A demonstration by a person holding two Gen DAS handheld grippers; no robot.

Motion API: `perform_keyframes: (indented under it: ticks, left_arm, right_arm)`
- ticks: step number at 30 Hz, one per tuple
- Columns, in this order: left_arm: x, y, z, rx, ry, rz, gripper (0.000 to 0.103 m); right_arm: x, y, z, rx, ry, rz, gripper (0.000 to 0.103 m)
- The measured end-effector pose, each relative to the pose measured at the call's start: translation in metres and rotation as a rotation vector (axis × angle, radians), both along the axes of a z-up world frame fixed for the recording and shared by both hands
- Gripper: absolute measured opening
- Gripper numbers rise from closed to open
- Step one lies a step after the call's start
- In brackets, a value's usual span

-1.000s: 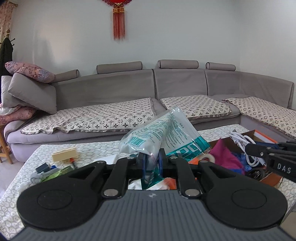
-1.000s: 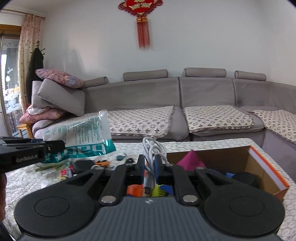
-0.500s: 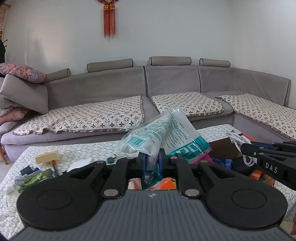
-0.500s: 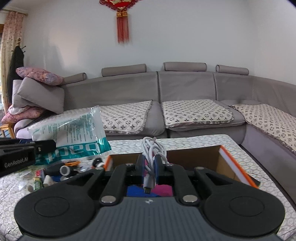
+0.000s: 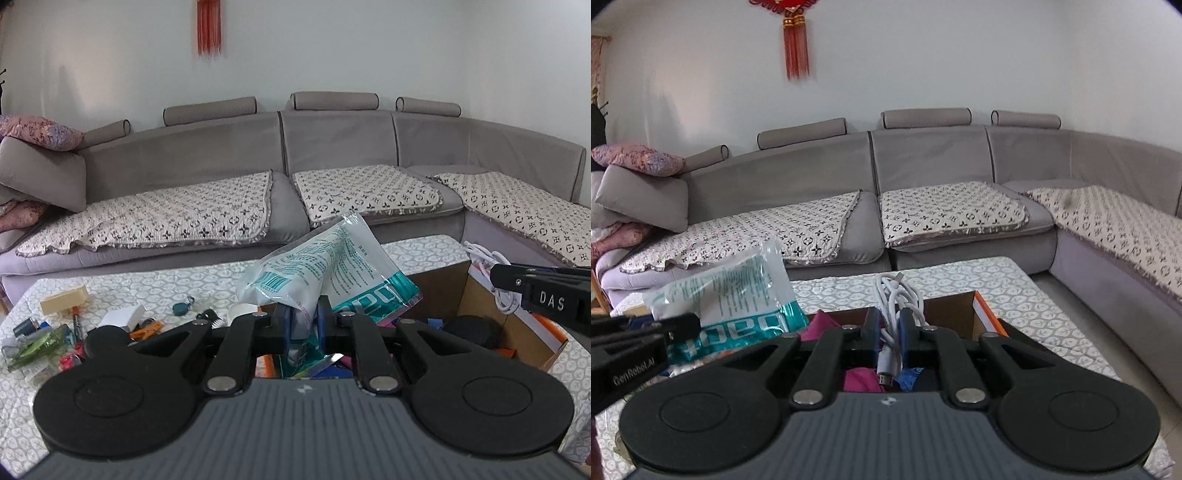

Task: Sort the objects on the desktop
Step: 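Carry the bag and the white cable over the cardboard box with both grippers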

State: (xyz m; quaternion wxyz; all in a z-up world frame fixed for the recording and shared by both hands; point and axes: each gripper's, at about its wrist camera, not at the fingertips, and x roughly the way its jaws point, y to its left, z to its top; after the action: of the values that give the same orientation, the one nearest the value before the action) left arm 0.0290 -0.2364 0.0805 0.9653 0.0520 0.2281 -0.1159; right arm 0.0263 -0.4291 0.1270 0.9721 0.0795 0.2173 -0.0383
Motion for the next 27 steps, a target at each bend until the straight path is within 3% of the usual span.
perform_keyframes:
  ticks: [24, 25, 26, 27]
  left_arm:
    - [0.004, -0.032, -0.011, 0.062, 0.064, 0.033, 0.020]
    - [0.005, -0.031, -0.010, 0.058, 0.068, 0.034, 0.031]
    - [0.005, -0.031, -0.009, 0.052, 0.070, 0.030, 0.049]
    - [0.004, -0.030, -0.008, 0.047, 0.062, 0.034, 0.061]
  right_arm:
    - [0.019, -0.016, -0.030, 0.032, 0.102, -0.027, 0.009]
    - [0.019, -0.016, -0.031, 0.036, 0.102, -0.032, 0.009]
    - [0.018, -0.018, -0.031, 0.045, 0.098, -0.033, 0.010]
    - [0.019, -0.020, -0.030, 0.046, 0.096, -0.034, 0.012]
